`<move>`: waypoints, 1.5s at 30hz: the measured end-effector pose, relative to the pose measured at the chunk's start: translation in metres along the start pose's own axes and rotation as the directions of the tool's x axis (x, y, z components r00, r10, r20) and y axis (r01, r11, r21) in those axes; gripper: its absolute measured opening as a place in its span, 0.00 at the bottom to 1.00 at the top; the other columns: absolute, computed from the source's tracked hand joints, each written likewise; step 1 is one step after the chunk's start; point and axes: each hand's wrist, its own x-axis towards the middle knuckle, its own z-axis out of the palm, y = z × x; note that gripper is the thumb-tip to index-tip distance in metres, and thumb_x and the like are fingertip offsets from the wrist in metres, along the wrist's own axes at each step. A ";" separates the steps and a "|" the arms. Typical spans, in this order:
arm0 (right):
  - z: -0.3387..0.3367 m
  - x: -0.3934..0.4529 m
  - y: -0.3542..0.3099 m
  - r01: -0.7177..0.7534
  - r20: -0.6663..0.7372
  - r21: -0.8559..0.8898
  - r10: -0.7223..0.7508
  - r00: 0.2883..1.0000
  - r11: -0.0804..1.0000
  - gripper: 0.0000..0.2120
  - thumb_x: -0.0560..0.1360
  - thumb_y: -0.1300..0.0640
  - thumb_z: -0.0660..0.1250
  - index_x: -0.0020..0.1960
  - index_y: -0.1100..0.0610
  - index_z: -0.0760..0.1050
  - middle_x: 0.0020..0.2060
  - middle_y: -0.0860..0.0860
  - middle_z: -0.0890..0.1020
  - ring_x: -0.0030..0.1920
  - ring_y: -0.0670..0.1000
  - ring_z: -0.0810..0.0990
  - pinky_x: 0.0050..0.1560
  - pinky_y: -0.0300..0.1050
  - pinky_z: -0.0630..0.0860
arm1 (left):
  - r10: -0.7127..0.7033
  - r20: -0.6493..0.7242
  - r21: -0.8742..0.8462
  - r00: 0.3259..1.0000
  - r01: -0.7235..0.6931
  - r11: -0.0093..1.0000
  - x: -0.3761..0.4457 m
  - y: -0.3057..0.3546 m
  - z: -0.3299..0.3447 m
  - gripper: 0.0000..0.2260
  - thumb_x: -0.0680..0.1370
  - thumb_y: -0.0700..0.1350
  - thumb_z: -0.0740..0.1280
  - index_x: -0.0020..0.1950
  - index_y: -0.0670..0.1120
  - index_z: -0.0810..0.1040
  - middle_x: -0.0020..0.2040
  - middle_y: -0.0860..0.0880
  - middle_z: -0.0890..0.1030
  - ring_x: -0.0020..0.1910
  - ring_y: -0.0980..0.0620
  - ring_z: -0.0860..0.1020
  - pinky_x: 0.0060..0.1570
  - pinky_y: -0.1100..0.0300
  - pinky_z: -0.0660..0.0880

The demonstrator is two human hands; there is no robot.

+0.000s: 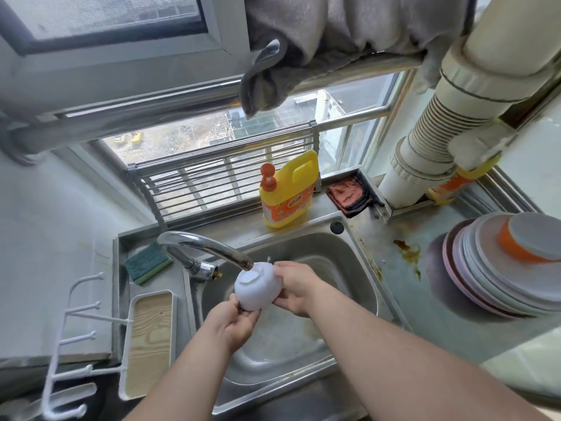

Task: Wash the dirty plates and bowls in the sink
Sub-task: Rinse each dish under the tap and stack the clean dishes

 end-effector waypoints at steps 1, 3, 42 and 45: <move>0.004 -0.001 -0.001 0.014 0.002 0.007 -0.014 1.000 1.000 0.14 0.82 0.64 0.67 0.66 0.55 0.78 0.59 0.58 0.85 0.47 0.58 0.85 0.41 0.51 0.83 | -0.011 -0.003 -0.020 1.000 0.011 1.000 0.003 0.001 -0.002 0.18 0.89 0.39 0.55 0.78 0.42 0.71 0.73 0.42 0.76 0.74 0.42 0.73 0.60 0.47 0.76; 0.013 -0.001 -0.003 0.042 -0.003 0.021 -0.042 0.999 0.999 0.13 0.82 0.67 0.66 0.64 0.55 0.75 0.61 0.60 0.81 0.50 0.58 0.84 0.41 0.54 0.82 | -0.036 0.020 -0.027 0.999 0.037 0.999 0.005 0.002 -0.007 0.18 0.88 0.39 0.57 0.78 0.39 0.70 0.65 0.40 0.80 0.66 0.43 0.79 0.43 0.51 0.85; -0.001 -0.006 0.014 0.270 -0.049 -0.347 -0.305 0.951 0.898 0.14 0.87 0.55 0.60 0.63 0.58 0.81 0.53 0.51 0.83 0.57 0.51 0.79 0.56 0.43 0.75 | -0.062 0.084 0.577 0.995 0.002 0.817 -0.014 0.007 -0.006 0.30 0.71 0.29 0.52 0.73 0.36 0.72 0.65 0.31 0.78 0.61 0.32 0.81 0.60 0.35 0.79; -0.004 -0.003 0.022 0.208 -0.063 -0.398 -0.253 0.966 0.894 0.21 0.80 0.47 0.59 0.61 0.61 0.78 0.47 0.57 0.79 0.51 0.50 0.63 0.49 0.53 0.72 | 0.078 0.176 0.562 0.981 -0.165 0.811 -0.014 0.002 -0.001 0.34 0.71 0.25 0.50 0.71 0.48 0.76 0.66 0.34 0.77 0.57 0.32 0.81 0.56 0.39 0.81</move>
